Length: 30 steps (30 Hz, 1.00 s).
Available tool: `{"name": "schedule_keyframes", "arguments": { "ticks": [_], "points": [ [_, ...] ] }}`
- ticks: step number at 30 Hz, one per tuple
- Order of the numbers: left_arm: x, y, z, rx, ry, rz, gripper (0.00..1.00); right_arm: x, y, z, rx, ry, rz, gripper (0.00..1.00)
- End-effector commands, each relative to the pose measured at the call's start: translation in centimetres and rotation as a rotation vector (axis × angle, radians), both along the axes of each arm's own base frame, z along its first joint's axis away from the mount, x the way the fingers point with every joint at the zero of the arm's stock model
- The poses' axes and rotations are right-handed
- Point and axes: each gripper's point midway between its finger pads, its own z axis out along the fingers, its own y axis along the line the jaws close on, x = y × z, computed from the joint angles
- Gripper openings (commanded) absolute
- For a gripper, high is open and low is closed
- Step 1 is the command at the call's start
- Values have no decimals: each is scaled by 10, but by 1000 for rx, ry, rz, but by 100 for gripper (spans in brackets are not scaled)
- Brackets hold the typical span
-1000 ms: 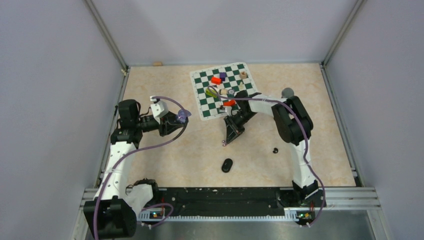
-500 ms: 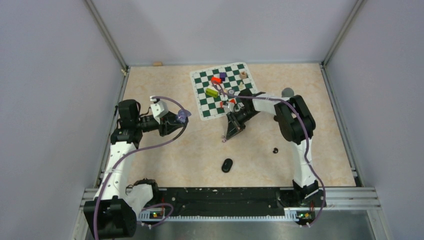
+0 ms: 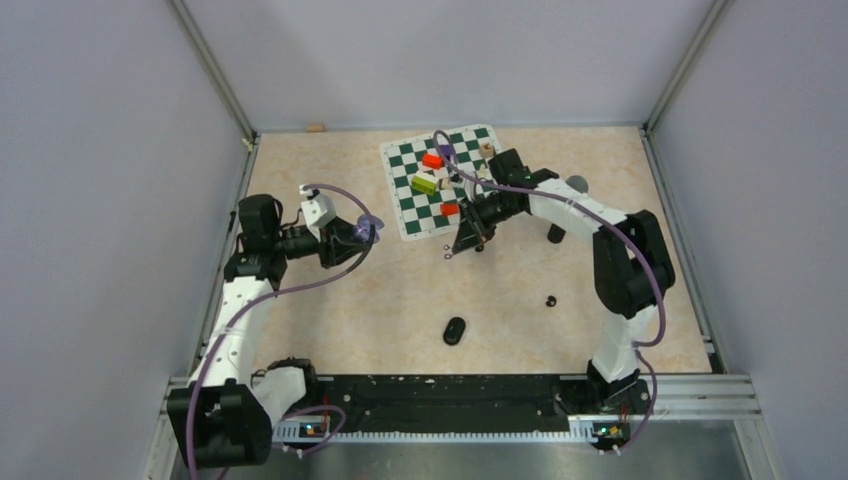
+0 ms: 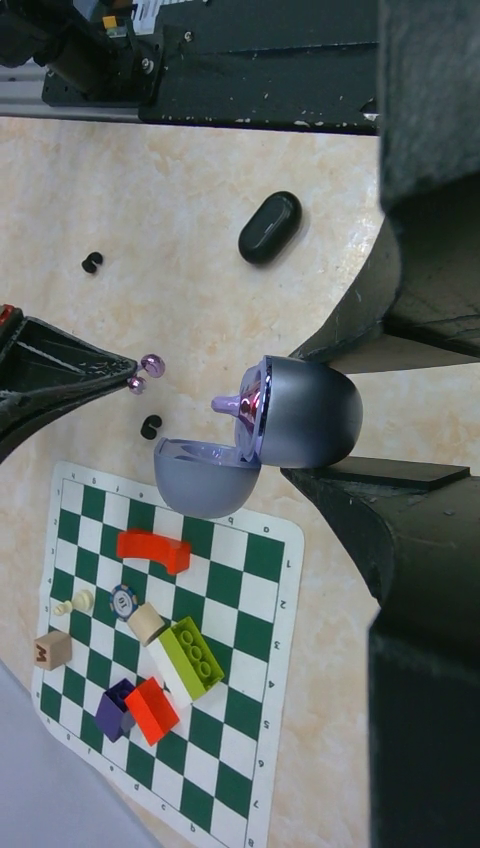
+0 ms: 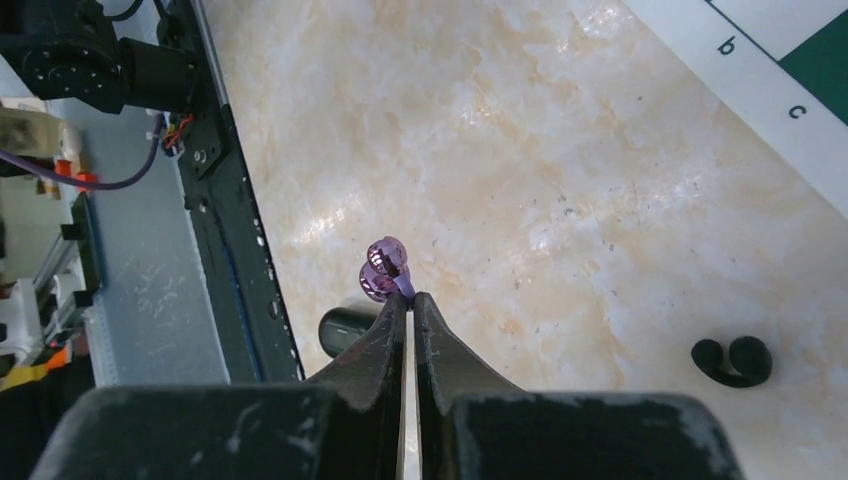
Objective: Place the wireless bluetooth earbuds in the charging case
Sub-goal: Pick up the earbud from the center of the board, then place the earbud in the charging case.
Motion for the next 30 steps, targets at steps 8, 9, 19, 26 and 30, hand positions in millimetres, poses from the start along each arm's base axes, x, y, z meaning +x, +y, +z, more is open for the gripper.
{"name": "schedule_keyframes", "arguments": {
  "ticks": [8, 9, 19, 26, 30],
  "points": [
    [-15, -37, -13, -20, 56, -177, 0, 9, 0, 107, 99, -402, -29, 0],
    [-15, -38, -14, -24, 67, -184, 0, 9, 1, 113, 100, -425, -29, 0],
    [-17, -48, -23, -30, 119, -226, 0, -18, 32, 140, 93, -620, 54, 0],
    [-21, -53, -28, -32, 142, -252, 0, -35, 52, 159, 94, -748, 94, 0],
    [-24, -55, -27, -36, 144, -267, 0, -46, 60, 154, 66, -835, 109, 0]
  ]
}}
